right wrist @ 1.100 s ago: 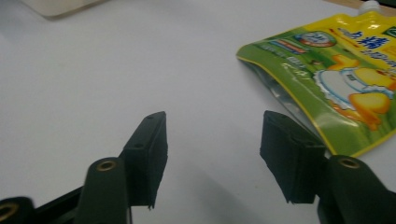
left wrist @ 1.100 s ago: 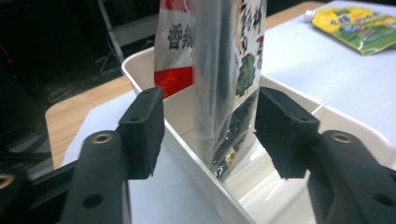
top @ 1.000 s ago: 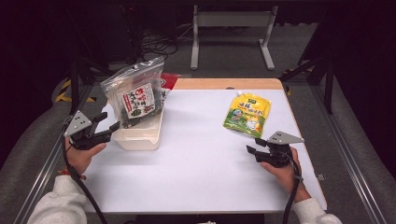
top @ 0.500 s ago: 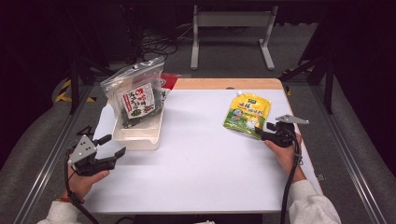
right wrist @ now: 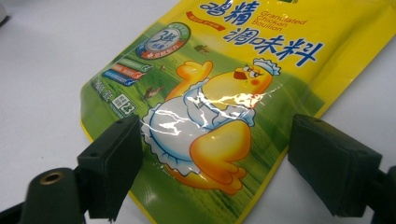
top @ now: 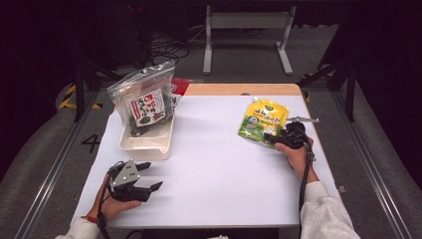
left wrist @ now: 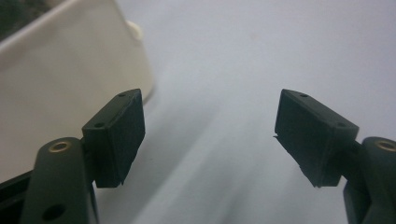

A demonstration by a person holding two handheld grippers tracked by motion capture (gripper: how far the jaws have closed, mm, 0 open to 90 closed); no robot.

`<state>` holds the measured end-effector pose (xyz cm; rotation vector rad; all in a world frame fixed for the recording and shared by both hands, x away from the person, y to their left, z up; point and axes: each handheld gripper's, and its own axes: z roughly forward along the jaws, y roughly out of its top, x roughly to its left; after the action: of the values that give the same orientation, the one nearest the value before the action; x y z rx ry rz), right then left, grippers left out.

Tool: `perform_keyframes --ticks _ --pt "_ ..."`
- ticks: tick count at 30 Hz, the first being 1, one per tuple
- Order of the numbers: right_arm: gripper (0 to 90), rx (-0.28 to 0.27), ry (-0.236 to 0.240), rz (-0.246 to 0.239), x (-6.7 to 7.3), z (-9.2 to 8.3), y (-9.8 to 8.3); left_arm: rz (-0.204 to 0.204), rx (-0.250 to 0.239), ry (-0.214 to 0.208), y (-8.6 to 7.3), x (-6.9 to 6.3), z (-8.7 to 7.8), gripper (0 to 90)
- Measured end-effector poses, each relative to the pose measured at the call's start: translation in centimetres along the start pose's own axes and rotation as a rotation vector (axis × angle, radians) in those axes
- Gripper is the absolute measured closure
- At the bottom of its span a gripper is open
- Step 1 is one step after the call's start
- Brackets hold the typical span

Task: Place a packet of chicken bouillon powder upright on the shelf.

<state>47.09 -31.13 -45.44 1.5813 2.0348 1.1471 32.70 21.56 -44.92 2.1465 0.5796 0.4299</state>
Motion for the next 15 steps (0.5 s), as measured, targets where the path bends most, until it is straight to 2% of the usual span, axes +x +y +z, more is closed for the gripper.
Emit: perform_keyframes --ticks 4,8,10,12,13,15 --pt "18.0 0.009 -0.015 -0.011 0.4 0.5 0.5 0.002 0.021 -0.028 0.1 -0.2 0.7 24.4" --pt "26.8 0.014 -0.014 -0.014 0.2 0.9 1.0 0.012 0.031 -0.054 0.3 -0.4 1.3 24.3" --pt "31.7 0.026 -0.024 -0.04 0.4 1.1 1.2 0.019 0.033 -0.061 0.4 -0.5 1.4 24.2" --pt "42.2 0.017 -0.004 -0.038 0.4 1.2 1.2 0.024 0.036 -0.07 0.5 -0.6 1.6 24.2" --pt "46.1 0.013 0.026 -0.025 0.3 1.2 1.1 0.026 0.04 -0.075 0.6 -0.7 1.7 24.1" --pt "50.6 0.005 0.047 -0.021 0.3 1.3 1.1 0.029 0.046 -0.084 0.6 -0.7 2.0 24.1"
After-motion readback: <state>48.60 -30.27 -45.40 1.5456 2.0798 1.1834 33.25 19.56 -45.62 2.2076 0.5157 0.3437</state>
